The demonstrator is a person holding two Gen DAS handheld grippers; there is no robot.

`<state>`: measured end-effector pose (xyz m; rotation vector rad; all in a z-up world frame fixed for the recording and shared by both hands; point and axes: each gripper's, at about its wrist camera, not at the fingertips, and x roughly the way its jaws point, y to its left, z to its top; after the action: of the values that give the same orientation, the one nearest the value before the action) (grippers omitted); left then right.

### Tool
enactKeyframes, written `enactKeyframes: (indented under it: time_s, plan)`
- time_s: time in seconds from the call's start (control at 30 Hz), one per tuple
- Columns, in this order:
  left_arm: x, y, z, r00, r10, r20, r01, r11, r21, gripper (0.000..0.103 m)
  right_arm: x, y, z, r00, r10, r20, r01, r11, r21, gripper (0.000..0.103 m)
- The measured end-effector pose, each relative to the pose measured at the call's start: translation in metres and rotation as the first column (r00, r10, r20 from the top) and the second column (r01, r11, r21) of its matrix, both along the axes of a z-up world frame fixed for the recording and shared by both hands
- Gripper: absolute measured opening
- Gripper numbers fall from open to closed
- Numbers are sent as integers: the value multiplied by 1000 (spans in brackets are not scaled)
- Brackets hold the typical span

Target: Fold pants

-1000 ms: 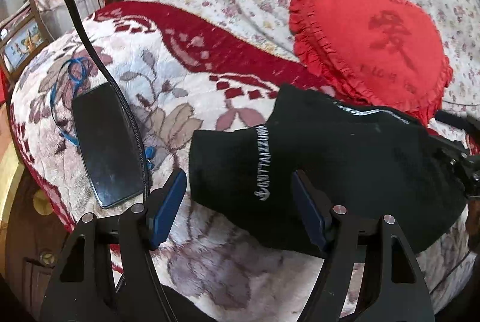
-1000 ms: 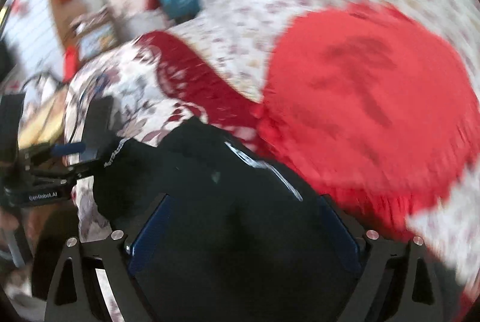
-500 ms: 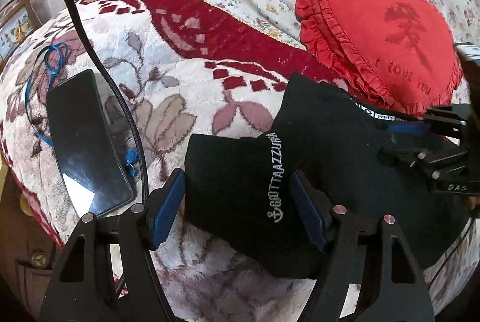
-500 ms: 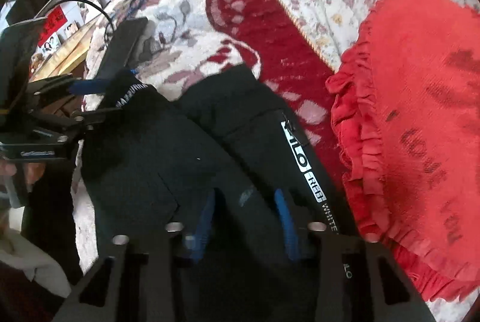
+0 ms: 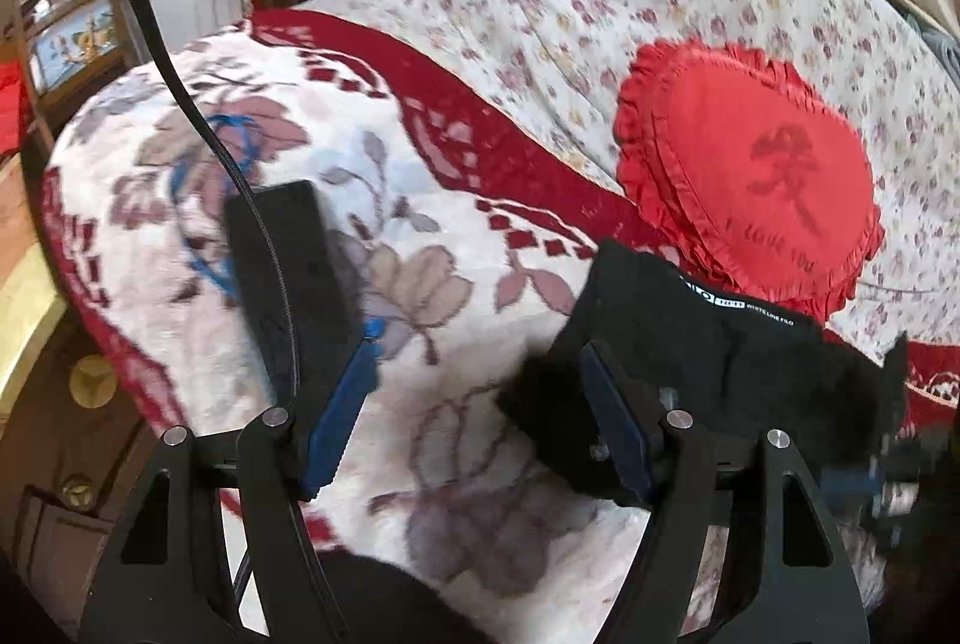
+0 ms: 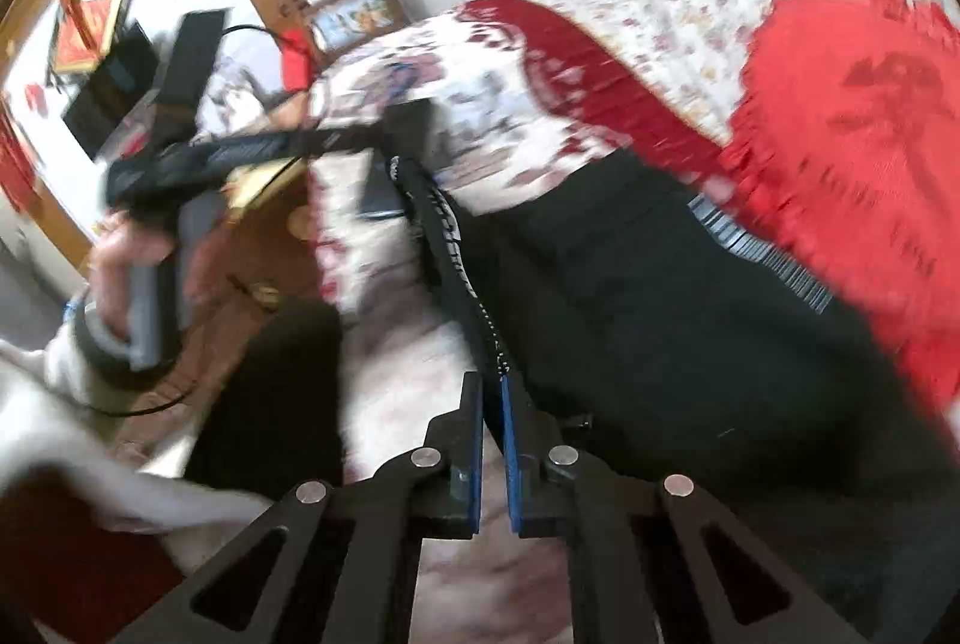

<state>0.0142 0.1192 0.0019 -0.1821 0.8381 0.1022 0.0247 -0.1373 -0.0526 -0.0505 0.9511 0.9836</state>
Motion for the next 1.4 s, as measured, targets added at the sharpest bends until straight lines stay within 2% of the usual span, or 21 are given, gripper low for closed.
enactKeyframes:
  time_s: [0.17,0.3,0.4,0.47,0.5,0.53,0.57,0.6,0.67,0.73,0.8,0.83,1.0,1.07,1.13,1.17,1.2,1.3,1.4]
  plan:
    - [-12,8,5,1000,18,2,-18,1000,4,72,-52,9,-34,993,4,-121,3,998,60,6]
    - [-9,-4,-3,1000,-9,-24,9,1000,9,72,-60,14,-71,976,-70,-208,82,995,52,6]
    - [-1,-19,-12,997,-49,-60,50,999,22,72,-60,15,-66,975,-87,-203,88,996,-5,6]
    - [4,-27,-16,995,-65,-77,69,997,44,72,-59,6,-47,982,-119,-146,117,993,-23,8]
    - [6,-30,-18,994,-69,-81,74,996,50,72,-55,-8,-33,980,-171,-99,169,985,-25,11]
    - [9,-33,-20,993,-76,-90,82,995,54,72,-49,-20,-23,973,-221,-67,219,975,-29,15]
    - [11,-35,-22,992,-79,-97,85,995,53,72,-43,-32,-14,959,-282,-30,281,959,-44,35]
    - [15,-37,-25,991,-81,-105,86,995,45,72,-34,-49,-6,930,-366,29,367,928,-70,58]
    - [21,-40,-29,989,-84,-120,88,996,23,72,-15,-78,4,865,-492,93,500,860,-99,70]
    - [26,-45,-32,987,-90,-132,93,996,9,72,12,-109,5,791,-600,121,612,777,-146,70]
    - [29,-51,-35,986,-95,-136,98,995,15,72,39,-129,3,737,-663,128,675,719,-163,70]
    - [31,-55,-36,985,-102,-138,106,994,24,72,55,-134,1,726,-678,114,686,706,-173,70]
    - [35,-67,-40,981,-118,-151,124,992,30,72,107,-143,-35,713,-698,65,686,676,-269,70]
    - [36,-70,-40,980,-116,-158,122,992,26,72,114,-152,-47,717,-696,39,680,688,-253,69]
    - [35,-72,-40,980,-119,-159,125,992,25,72,112,-155,-44,739,-673,35,662,715,-224,48]
    - [34,-73,-39,980,-121,-156,127,992,29,72,107,-158,-39,757,-654,3,642,743,-188,26]
    - [34,-74,-37,981,-120,-151,127,991,39,72,97,-164,-31,767,-641,-24,633,762,-138,15]
    - [33,-74,-35,982,-114,-147,122,991,45,72,53,-189,1,763,-646,16,645,761,-71,14]
    - [31,-74,-34,984,-111,-140,117,993,34,72,-14,-221,28,745,-666,34,667,745,-12,14]
